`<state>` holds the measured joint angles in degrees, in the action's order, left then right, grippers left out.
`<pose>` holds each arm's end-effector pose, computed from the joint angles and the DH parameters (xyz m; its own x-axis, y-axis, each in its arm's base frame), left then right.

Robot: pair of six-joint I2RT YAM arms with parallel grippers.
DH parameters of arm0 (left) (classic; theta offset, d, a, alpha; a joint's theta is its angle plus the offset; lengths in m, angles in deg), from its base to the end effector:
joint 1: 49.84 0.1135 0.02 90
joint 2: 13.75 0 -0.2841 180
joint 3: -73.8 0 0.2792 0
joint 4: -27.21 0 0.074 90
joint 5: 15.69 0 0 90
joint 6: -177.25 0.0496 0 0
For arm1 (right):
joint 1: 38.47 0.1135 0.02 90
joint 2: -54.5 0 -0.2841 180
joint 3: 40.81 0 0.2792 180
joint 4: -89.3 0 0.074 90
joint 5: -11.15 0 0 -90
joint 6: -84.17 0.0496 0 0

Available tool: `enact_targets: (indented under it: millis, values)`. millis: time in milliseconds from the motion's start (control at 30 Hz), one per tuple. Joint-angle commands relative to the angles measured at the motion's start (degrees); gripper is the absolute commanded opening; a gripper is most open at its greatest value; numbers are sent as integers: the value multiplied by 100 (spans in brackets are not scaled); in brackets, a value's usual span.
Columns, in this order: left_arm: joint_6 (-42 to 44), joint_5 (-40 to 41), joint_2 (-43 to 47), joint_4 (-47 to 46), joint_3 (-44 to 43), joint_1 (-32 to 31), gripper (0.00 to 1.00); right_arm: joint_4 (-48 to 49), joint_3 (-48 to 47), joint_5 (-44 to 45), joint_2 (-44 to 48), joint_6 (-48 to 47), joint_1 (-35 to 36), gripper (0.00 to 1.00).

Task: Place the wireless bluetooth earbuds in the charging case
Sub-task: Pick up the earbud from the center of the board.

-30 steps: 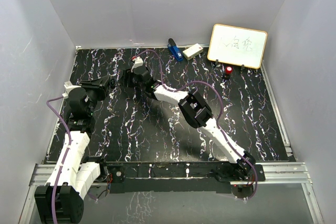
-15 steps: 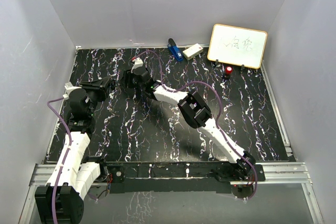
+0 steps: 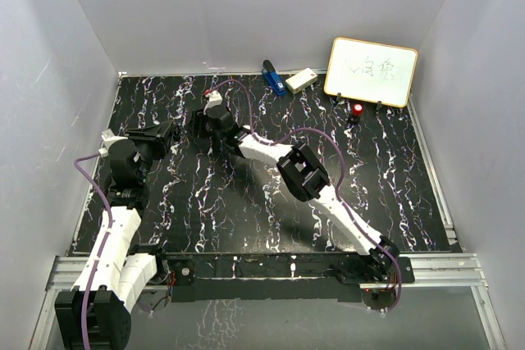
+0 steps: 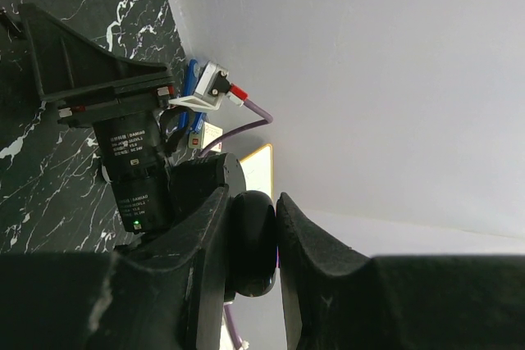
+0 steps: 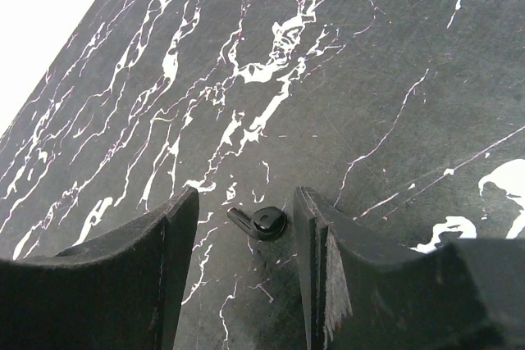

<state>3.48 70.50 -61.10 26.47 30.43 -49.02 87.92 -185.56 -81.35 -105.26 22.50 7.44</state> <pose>0.2294 0.0000 0.2961 -0.0579 -0.9928 -0.1046 -0.0505 0.1076 -0.9929 0.4679 0.4862 0.1046 -0.5272 0.1372 -0.8386 -0.5641 0.6816 0.4661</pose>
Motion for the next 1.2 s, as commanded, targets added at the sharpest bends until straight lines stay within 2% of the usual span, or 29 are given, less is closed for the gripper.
enact_targets:
  millis: [0, 567, 1167]
  values:
    - [-35, -14, 156, -118, 55, 41, 0, 20, -138, 24, -138, -74, 75, 47]
    - [-51, -14, 165, -118, 64, 41, 0, 123, 147, -389, -68, -193, 94, 47]
    - [-86, -14, 167, -142, 120, 37, 0, -247, 130, 532, -94, -932, 267, 39]
